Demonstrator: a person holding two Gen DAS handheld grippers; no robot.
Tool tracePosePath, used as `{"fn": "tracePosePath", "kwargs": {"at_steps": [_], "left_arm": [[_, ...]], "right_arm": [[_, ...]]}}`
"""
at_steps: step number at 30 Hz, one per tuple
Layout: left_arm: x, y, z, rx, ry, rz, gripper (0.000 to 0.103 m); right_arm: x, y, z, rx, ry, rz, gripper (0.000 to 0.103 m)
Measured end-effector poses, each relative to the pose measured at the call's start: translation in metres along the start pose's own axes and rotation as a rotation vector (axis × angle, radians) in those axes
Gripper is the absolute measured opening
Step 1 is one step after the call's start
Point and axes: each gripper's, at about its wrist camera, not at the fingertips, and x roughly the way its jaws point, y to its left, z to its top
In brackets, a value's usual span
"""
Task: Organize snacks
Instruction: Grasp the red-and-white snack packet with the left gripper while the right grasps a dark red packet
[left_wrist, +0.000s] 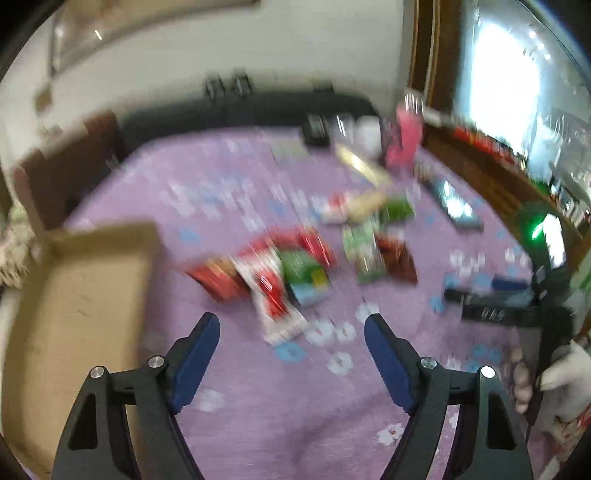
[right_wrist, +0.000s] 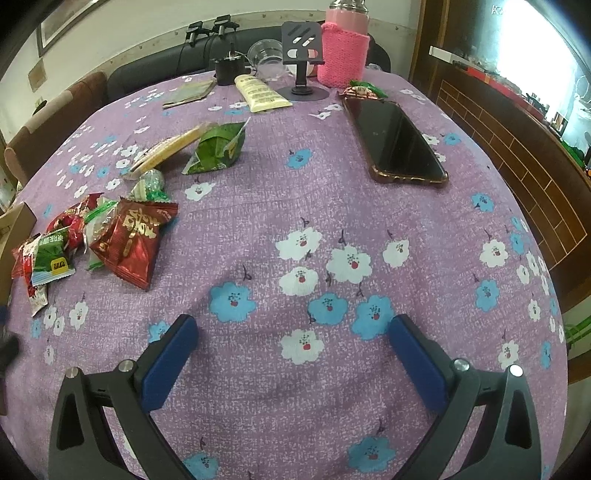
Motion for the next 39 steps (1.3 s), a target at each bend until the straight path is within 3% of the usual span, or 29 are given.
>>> {"fn": "tracePosePath", "kwargs": {"at_steps": [1, 2, 3, 5, 7, 14, 16, 18, 23, 27, 30, 34, 39], "left_arm": [[-0.008, 0.004, 0.005, -0.005, -0.031, 0.01, 0.087], [-0.013, 0.01, 0.009, -0.018, -0.033, 0.007, 0.096], [-0.01, 0.016, 0.012, -0.031, -0.016, 0.005, 0.097], [-0.01, 0.034, 0.02, -0.078, 0.019, 0.019, 0.097], [-0.014, 0.046, 0.024, -0.099, -0.008, 0.044, 0.097], [-0.011, 0.079, 0.021, -0.213, 0.031, -0.088, 0.076], [-0.006, 0.077, 0.018, -0.213, 0.049, -0.13, 0.067], [0.005, 0.068, 0.015, -0.2, 0.075, -0.162, 0.061], [0.038, 0.04, 0.013, -0.178, 0.142, -0.222, 0.06], [0.061, 0.022, 0.011, -0.132, 0.185, -0.22, 0.06], [0.072, 0.015, 0.012, -0.091, 0.188, -0.175, 0.06], [0.089, 0.017, 0.014, -0.108, 0.206, -0.172, 0.06], [0.107, 0.014, 0.011, -0.105, 0.219, -0.136, 0.032]], "right_arm": [[-0.001, 0.0, -0.001, 0.004, -0.002, -0.001, 0.103], [-0.001, 0.0, -0.001, 0.006, -0.002, -0.003, 0.103], [0.0, 0.0, -0.001, 0.007, -0.002, -0.004, 0.103], [0.0, 0.0, 0.002, 0.006, 0.001, -0.005, 0.103], [0.001, 0.001, 0.004, 0.0, 0.008, -0.006, 0.103], [0.005, -0.001, 0.015, -0.028, 0.085, 0.001, 0.103], [-0.003, -0.003, 0.017, -0.015, 0.062, -0.016, 0.084], [-0.018, -0.002, 0.02, -0.002, 0.005, 0.043, 0.08], [-0.029, 0.014, 0.034, 0.039, -0.033, 0.267, 0.078], [-0.013, 0.035, 0.044, 0.027, -0.016, 0.303, 0.076], [0.001, 0.05, 0.048, 0.036, 0.008, 0.335, 0.07], [0.011, 0.058, 0.047, 0.025, 0.013, 0.342, 0.067], [0.012, 0.061, 0.045, 0.009, 0.009, 0.338, 0.054]]}}
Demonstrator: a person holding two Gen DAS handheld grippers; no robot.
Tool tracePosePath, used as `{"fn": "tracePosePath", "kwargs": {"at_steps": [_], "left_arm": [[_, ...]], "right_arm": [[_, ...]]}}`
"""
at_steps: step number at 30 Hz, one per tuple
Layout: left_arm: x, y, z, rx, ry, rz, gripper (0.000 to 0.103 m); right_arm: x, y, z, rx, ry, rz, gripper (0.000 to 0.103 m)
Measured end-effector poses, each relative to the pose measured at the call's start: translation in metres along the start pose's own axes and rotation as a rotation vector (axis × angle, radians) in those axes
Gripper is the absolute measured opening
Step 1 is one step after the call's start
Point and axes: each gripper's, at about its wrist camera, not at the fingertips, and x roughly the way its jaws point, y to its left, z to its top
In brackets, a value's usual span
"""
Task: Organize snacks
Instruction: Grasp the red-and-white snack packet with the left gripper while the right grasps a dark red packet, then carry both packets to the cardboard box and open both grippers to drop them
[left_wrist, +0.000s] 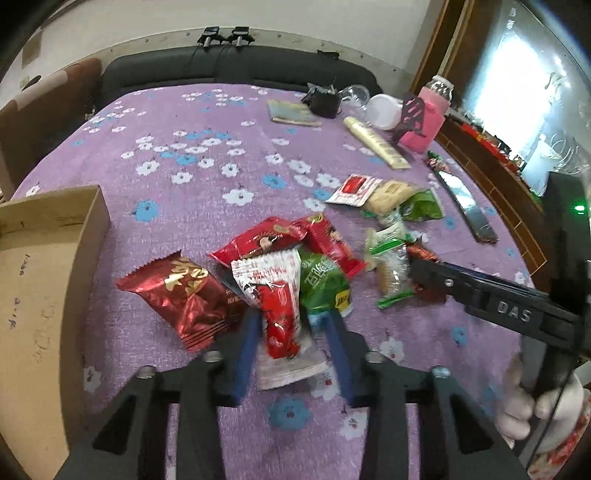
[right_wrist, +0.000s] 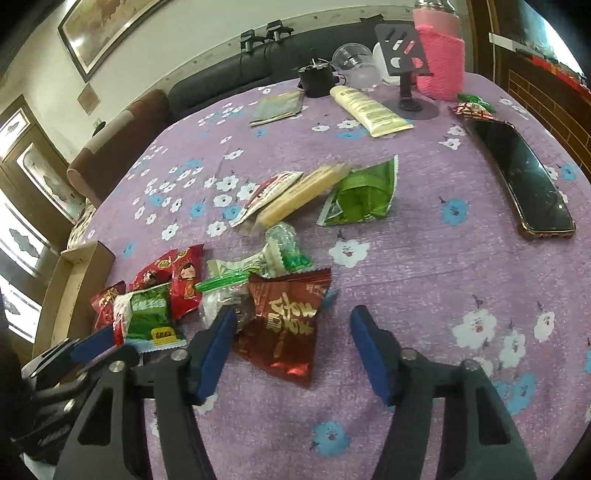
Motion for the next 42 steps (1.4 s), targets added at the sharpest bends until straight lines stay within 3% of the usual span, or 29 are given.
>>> {"fn": "tracePosePath", "kwargs": {"at_steps": [2, 5, 18, 19, 21, 26, 27, 30, 35, 36, 37, 42], "left_arm": [[0.0, -0.001, -0.002, 0.006, -0.011, 0.011, 0.028], [-0.008, 0.004, -0.004, -0.019, -0.026, -0.01, 0.016], [-0.073, 0.005, -0.029, -0.034, -0.101, -0.105, 0.016], [-0.079, 0.006, -0.03, -0.035, -0.112, -0.106, 0.016], [-0.092, 0.01, -0.033, -0.047, -0.132, -0.108, 0.016], [-0.121, 0.028, -0.045, -0.083, -0.183, -0.091, 0.016], [-0.128, 0.033, -0.049, -0.091, -0.195, -0.087, 0.016], [-0.141, 0.046, -0.057, -0.118, -0.212, -0.085, 0.016], [-0.153, 0.065, -0.067, -0.158, -0.237, -0.065, 0.016], [-0.155, 0.071, -0.069, -0.172, -0.243, -0.062, 0.016], [-0.157, 0.076, -0.071, -0.182, -0.245, -0.06, 0.016], [-0.17, 0.101, -0.083, -0.224, -0.264, -0.003, 0.016]], "right_arm": [[-0.001, 0.001, -0.003, -0.013, 0.001, -0.017, 0.045], [-0.004, 0.002, -0.007, -0.022, -0.004, -0.022, 0.042], [-0.053, 0.003, -0.036, -0.02, -0.055, 0.032, 0.036], [-0.056, 0.005, -0.038, -0.026, -0.057, 0.039, 0.033], [-0.061, 0.011, -0.04, -0.039, -0.045, 0.065, 0.002], [-0.071, 0.021, -0.041, -0.05, -0.058, 0.082, 0.002], [-0.072, 0.019, -0.042, -0.048, -0.066, 0.08, 0.009], [-0.068, 0.016, -0.049, -0.074, -0.048, 0.026, 0.068], [-0.048, 0.013, -0.06, -0.098, -0.001, -0.03, 0.067], [-0.045, 0.012, -0.062, -0.09, 0.01, -0.032, 0.056], [-0.04, 0.01, -0.063, -0.078, 0.027, -0.024, 0.037], [-0.044, 0.014, -0.064, -0.059, 0.031, -0.016, 0.03]]}}
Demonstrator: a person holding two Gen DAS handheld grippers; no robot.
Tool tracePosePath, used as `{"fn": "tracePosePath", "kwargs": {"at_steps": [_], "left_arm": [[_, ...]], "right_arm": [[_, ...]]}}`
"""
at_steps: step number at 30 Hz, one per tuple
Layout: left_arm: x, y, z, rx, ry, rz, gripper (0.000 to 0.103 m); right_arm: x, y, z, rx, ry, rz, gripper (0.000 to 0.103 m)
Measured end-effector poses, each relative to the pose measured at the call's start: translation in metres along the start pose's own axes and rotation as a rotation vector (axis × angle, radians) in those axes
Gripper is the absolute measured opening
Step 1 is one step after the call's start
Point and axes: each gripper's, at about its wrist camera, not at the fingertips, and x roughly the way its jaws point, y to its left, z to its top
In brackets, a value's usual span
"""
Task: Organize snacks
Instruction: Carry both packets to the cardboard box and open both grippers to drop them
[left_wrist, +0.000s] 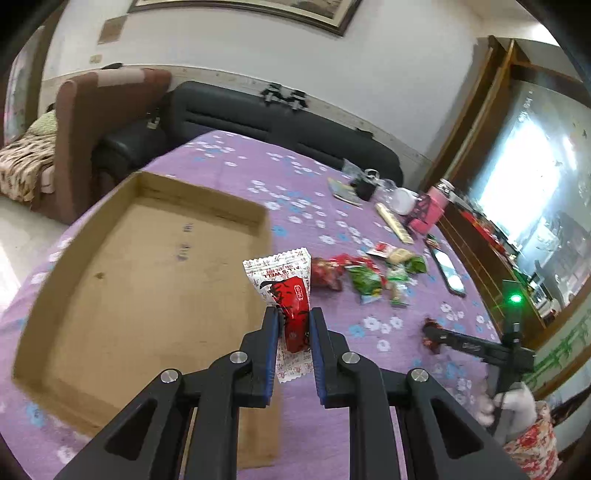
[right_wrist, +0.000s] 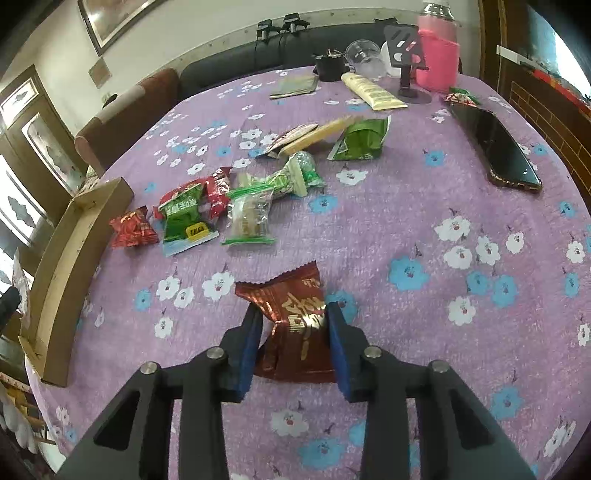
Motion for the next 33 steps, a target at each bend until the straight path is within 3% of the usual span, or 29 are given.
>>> {"fn": "tracePosePath", "kwargs": {"at_steps": [3, 8, 13, 18, 23, 33], "left_arm": [[-0.009, 0.016, -0.002, -0.003, -0.016, 0.058, 0.016], [-0.017, 0.045, -0.006, -0.029, -0.025, 0.132, 0.016], [-0.017, 0.069, -0.01, -0.071, -0.01, 0.168, 0.016], [-0.015, 0.085, -0.013, -0.084, 0.005, 0.199, 0.016], [-0.015, 0.1, -0.013, -0.108, 0.014, 0.214, 0.017], [-0.019, 0.117, -0.014, -0.166, 0.012, 0.217, 0.017]], "right_arm": [[-0.012, 0.008, 0.002, 0.006, -0.023, 0.036, 0.028], [-0.033, 0.059, 0.009, -0.071, -0.051, 0.146, 0.028], [-0.039, 0.134, 0.011, -0.186, -0.04, 0.275, 0.028], [-0.022, 0.214, 0.002, -0.282, 0.031, 0.408, 0.029], [0.01, 0.27, -0.016, -0.355, 0.104, 0.44, 0.029], [0.047, 0.299, -0.031, -0.373, 0.158, 0.411, 0.029]]}}
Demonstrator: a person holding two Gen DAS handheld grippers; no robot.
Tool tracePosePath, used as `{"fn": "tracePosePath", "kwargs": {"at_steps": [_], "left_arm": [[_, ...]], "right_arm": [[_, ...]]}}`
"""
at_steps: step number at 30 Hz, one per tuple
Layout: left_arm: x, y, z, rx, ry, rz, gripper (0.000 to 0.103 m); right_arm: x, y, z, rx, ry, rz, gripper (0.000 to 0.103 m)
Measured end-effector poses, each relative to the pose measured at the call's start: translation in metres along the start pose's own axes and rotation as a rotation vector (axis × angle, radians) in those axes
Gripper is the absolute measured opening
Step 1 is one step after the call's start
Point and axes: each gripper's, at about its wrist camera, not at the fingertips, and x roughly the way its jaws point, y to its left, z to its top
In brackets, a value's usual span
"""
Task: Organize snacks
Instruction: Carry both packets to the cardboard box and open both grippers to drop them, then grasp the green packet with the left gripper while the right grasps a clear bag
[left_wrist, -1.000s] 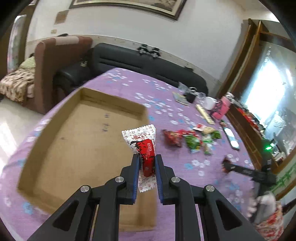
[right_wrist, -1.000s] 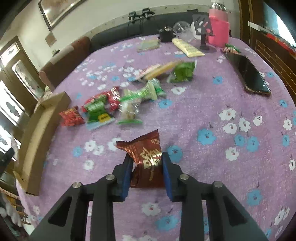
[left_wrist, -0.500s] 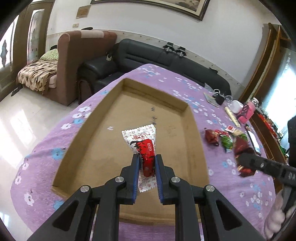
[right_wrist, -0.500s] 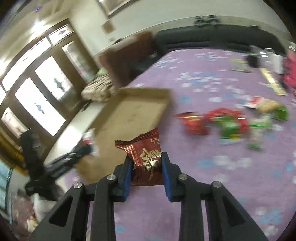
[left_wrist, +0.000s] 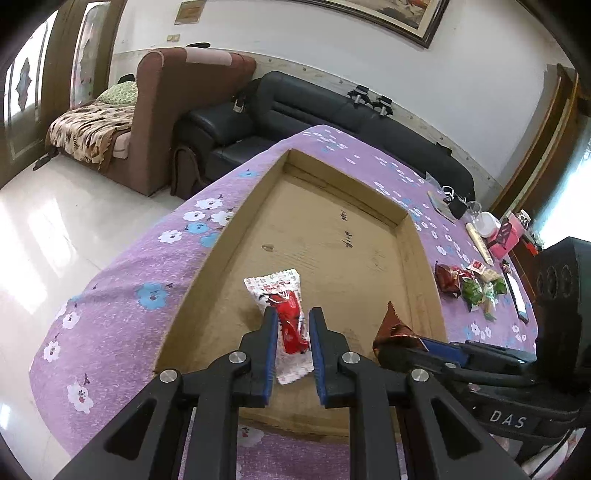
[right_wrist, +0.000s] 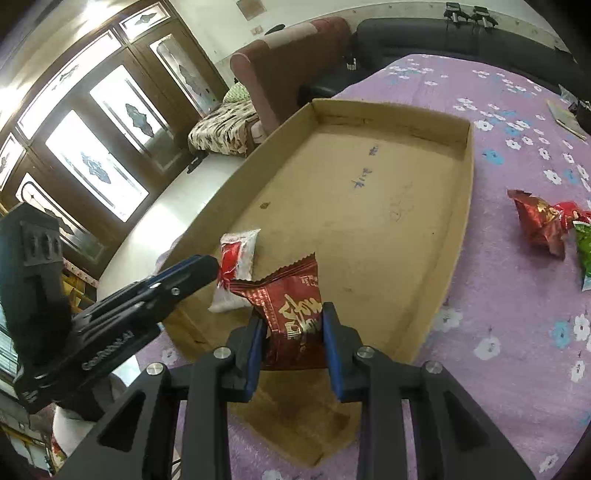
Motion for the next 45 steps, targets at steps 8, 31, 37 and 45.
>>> {"fn": "tracePosePath", "kwargs": {"at_steps": [8, 31, 37, 45], "left_arm": [[-0.019, -0.007, 0.006, -0.017, -0.055, -0.015, 0.039], [-0.022, -0.12, 0.003, 0.128, -0.02, -0.23, 0.08], [0.005, -0.159, 0.006, 0.129, 0.077, -0.278, 0.081], [0.062, -0.237, 0.013, 0.2, 0.157, -0.3, 0.083]], "right_arm": [[-0.013, 0.0, 0.002, -0.001, -0.036, 0.03, 0.032], [-0.158, -0.26, -0.03, 0.46, -0.264, -0.376, 0.059], [-0.123, -0.261, -0.024, 0.407, -0.216, -0.429, 0.056], [-0.116, -0.279, -0.022, 0.415, -0.241, -0.399, 0.032]]}}
